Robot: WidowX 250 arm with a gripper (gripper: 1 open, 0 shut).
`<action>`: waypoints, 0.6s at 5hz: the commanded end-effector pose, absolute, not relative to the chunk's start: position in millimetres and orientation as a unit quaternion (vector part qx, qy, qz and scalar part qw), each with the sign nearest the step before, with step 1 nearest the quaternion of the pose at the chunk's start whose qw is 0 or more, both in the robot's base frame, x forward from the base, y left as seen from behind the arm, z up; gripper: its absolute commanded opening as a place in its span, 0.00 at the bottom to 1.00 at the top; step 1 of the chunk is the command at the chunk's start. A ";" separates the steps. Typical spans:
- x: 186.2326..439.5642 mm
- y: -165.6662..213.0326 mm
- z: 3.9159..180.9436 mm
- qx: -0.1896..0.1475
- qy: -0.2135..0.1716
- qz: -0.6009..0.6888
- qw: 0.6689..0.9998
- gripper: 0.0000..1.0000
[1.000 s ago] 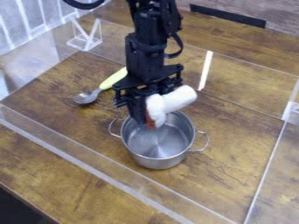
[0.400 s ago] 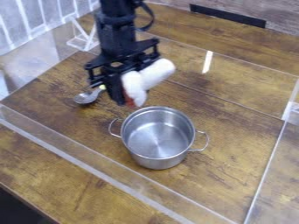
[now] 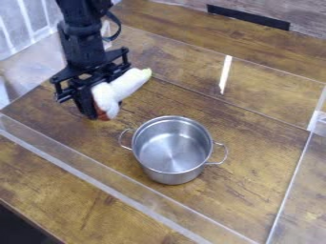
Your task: Remove the mushroom from the silver pot and put it on the table
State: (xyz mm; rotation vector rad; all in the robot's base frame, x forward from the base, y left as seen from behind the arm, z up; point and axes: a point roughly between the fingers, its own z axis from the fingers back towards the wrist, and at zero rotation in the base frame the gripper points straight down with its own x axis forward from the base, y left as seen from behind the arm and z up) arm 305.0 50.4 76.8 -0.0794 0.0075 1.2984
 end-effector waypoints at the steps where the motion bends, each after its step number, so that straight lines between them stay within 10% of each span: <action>1: 305.2 54.2 90.8 -0.045 -0.033 0.601 0.797 0.00; 3: 309.5 55.8 67.5 -0.037 -0.032 0.566 0.823 0.00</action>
